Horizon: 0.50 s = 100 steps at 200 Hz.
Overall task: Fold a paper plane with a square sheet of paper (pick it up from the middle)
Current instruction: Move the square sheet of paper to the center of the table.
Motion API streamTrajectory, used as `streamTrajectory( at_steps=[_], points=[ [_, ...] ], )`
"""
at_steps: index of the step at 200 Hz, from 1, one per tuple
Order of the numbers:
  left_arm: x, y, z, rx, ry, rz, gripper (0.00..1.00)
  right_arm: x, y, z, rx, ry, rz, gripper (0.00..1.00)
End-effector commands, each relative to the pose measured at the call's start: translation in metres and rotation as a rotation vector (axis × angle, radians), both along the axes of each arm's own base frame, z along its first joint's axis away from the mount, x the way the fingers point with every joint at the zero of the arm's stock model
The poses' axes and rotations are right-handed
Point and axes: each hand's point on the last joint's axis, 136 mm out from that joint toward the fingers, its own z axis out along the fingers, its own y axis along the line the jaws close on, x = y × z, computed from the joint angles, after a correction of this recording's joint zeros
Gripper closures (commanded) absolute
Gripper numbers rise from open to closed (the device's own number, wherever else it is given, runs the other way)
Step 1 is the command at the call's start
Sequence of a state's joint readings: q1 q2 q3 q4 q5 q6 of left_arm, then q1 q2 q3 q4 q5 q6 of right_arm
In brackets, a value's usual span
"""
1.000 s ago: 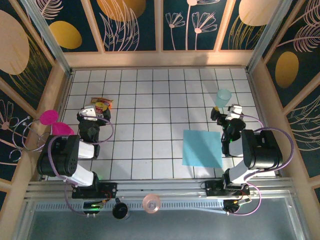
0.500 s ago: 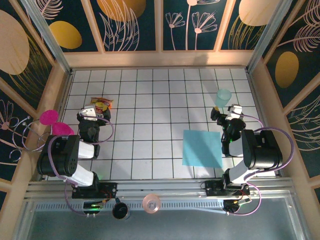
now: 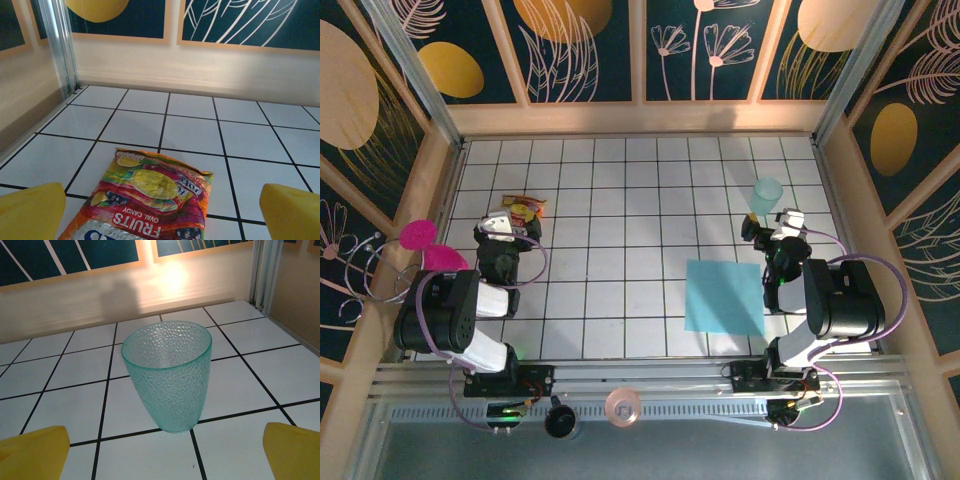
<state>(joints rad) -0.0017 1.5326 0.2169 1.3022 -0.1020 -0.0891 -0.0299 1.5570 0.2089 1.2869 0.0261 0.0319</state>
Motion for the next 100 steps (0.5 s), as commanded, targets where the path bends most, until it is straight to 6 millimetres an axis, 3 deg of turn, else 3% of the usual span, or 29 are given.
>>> streamTrajectory(
  at_steps=[1,53,75,100],
  points=[
    [-0.006,0.002,0.015,0.002,-0.069,0.007,0.01,0.003,0.000,0.015,-0.013,-0.052,-0.007,0.01],
    [-0.012,0.007,0.038,-0.007,-0.072,0.034,0.01,0.020,0.001,0.050,0.031,0.028,-0.014,0.01],
    [-0.005,0.011,0.048,-0.085,-0.028,0.063,0.01,0.029,-0.009,0.052,0.214,0.162,-0.122,0.01],
    [-0.004,0.004,0.065,-0.252,-0.043,0.037,0.01,0.036,0.002,0.046,0.348,0.323,-0.136,0.01]
  ],
)
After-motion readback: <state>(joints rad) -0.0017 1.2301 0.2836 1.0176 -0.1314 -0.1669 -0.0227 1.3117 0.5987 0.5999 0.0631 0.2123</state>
